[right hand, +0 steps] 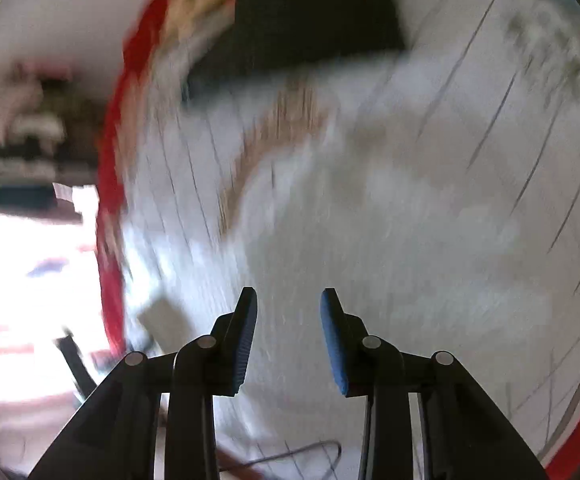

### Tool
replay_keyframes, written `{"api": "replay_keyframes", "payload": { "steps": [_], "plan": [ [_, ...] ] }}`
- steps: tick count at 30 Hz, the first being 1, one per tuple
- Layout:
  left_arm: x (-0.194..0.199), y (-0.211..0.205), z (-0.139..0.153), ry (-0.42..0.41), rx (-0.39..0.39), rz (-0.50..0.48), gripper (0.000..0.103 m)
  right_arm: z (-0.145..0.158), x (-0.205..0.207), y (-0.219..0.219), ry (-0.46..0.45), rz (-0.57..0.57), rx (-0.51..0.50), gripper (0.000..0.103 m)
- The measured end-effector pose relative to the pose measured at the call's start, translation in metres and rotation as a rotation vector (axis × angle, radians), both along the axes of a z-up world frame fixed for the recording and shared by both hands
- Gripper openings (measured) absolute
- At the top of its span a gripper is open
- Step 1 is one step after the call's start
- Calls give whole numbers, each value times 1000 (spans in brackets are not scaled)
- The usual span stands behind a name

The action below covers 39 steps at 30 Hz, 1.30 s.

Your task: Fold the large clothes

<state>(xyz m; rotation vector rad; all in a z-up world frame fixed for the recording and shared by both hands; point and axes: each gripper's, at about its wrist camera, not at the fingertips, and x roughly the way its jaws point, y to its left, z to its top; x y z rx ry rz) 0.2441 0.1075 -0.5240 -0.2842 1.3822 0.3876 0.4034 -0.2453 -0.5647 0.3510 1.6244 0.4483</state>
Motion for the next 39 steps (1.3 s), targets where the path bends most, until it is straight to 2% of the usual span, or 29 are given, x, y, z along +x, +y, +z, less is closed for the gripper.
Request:
{"api": "replay_keyframes", "payload": {
  "steps": [2, 5, 7, 8, 10, 13, 15, 16, 17, 19, 21, 23, 25, 28, 29, 32, 33, 34, 35, 38, 39],
  "plan": [
    [2, -14, -3, 6, -11, -28, 103, -23, -3, 22, 18, 47, -22, 31],
    [9, -36, -8, 18, -17, -70, 103, -42, 21, 56, -101, 45, -94, 31],
    [10, -47, -11, 27, -10, -98, 103, -55, 34, 70, -130, 25, -118, 28],
    [12, -52, -13, 30, -9, -110, 103, -71, 39, 77, -118, 22, -154, 26],
    [17, -64, -10, 27, -19, -131, 103, -86, 44, 81, -118, -18, -145, 25],
    [32, -81, 4, -9, -23, -166, 103, -78, 48, 79, -84, -9, -118, 28],
    [45, -94, 15, -44, -24, -188, 103, -63, 48, 60, -46, -29, -25, 29],
    [51, -98, 16, -52, -27, -194, 103, -53, 45, 47, -47, -55, 10, 36],
    [60, -104, 16, -61, -33, -201, 103, -38, 38, 24, -62, -103, 47, 51],
    [81, -118, 10, -74, -32, -216, 103, -19, 22, -16, -83, -190, 61, 71],
    [98, -129, -2, -72, -25, -229, 103, -9, 2, -53, -96, -274, 52, 72],
    [114, -138, -20, -39, 15, -254, 103, -12, -21, -91, -75, -359, 0, 77],
    [127, -138, -41, -8, 30, -258, 103, -26, -41, -119, -59, -403, 7, 77],
    [132, -126, -52, 1, 0, -239, 103, -70, -54, -144, 22, -458, 64, 77],
    [133, -124, -53, 0, -6, -234, 103, -90, -55, -146, 59, -471, 86, 80],
    [132, -122, -53, -2, -14, -230, 103, -139, -49, -142, 129, -532, 316, 83],
    [132, -123, -52, -2, -2, -234, 103, -146, -45, -139, 129, -559, 380, 81],
    [131, -125, -51, -2, 10, -236, 103, -149, -40, -137, 105, -576, 431, 62],
    [131, -126, -49, -2, 24, -236, 103, -150, -33, -132, 75, -588, 429, 43],
    [132, -126, -37, 2, 31, -224, 103, -145, -33, -124, 65, -654, 404, 23],
    [130, -126, -30, -1, 28, -222, 103, -140, -43, -128, 74, -708, 411, 21]
  ]
}}
